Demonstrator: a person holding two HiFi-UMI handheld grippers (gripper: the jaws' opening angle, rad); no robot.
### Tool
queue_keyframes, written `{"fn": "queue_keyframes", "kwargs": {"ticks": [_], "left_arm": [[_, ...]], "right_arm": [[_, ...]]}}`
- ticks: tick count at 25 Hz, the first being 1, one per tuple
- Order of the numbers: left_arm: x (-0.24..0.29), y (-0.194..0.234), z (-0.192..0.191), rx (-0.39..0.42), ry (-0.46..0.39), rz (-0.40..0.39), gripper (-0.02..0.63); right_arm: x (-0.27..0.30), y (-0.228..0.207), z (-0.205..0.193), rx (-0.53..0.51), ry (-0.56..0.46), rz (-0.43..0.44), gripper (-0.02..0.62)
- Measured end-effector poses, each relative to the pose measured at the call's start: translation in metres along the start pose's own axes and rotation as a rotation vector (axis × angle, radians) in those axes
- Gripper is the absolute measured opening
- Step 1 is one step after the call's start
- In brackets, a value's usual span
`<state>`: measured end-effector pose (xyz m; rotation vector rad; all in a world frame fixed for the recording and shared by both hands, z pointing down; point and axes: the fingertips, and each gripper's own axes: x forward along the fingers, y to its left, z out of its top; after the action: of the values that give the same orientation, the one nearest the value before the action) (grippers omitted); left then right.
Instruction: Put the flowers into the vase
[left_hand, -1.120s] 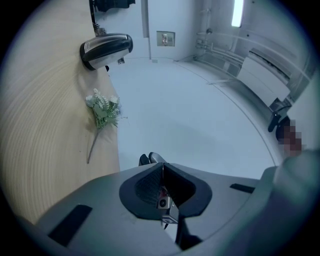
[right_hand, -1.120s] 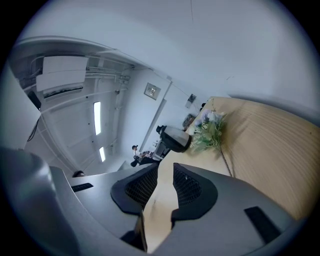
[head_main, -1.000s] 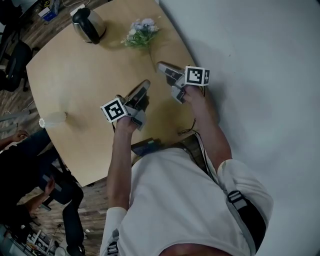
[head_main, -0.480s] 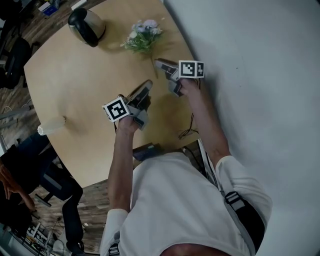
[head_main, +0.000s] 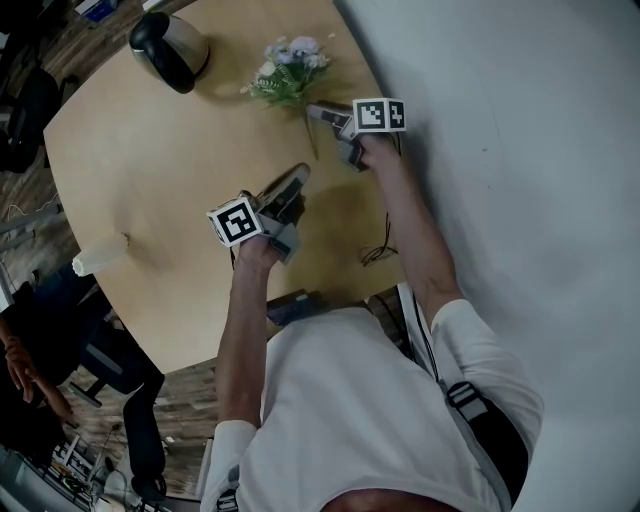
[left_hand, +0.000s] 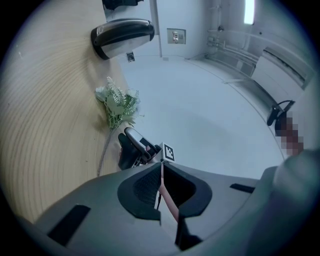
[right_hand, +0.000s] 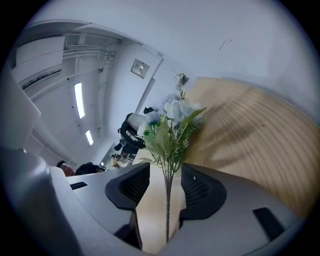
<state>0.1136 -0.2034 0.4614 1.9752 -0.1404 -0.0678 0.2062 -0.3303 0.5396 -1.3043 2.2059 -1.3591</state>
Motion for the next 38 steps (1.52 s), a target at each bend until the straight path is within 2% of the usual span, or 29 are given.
{"fn": "queue_keyframes", "kwargs": {"ticks": [10,16,21,27,33,38], "left_arm": [[0.004,0.003,-0.003,0.018,0.012,0.002,0.006],[0.005,0.0,-0.004,0.029,0.011,-0.004,0.006],[-0.002,0.003,-0.002,0.041,0.003,0.012,0.006],[-0.006,-0.006,-0.001,0.052,-0.009,0.025,0.006],[-0.027,-0.002,-0.002,0.066,-0.035,0.036,0.006],[-0.036,-0.012,0.0,0.091,-0.046,0.043,0.006]], "right_arm": [[0.028,0.0,0.003,-0.019,0.109,0.044,0.178],[0.043,-0.005,0.001,-0.003,0.204,0.022,0.176],[0.048,-0.009,0.0,0.028,0.227,0.013,0.114],[0.038,0.0,-0.001,0.074,0.168,0.041,0.069],[0.031,0.018,-0.019,0.163,0.036,0.115,0.061],[0.019,0.037,-0.016,0.256,-0.075,0.176,0.061]]}}
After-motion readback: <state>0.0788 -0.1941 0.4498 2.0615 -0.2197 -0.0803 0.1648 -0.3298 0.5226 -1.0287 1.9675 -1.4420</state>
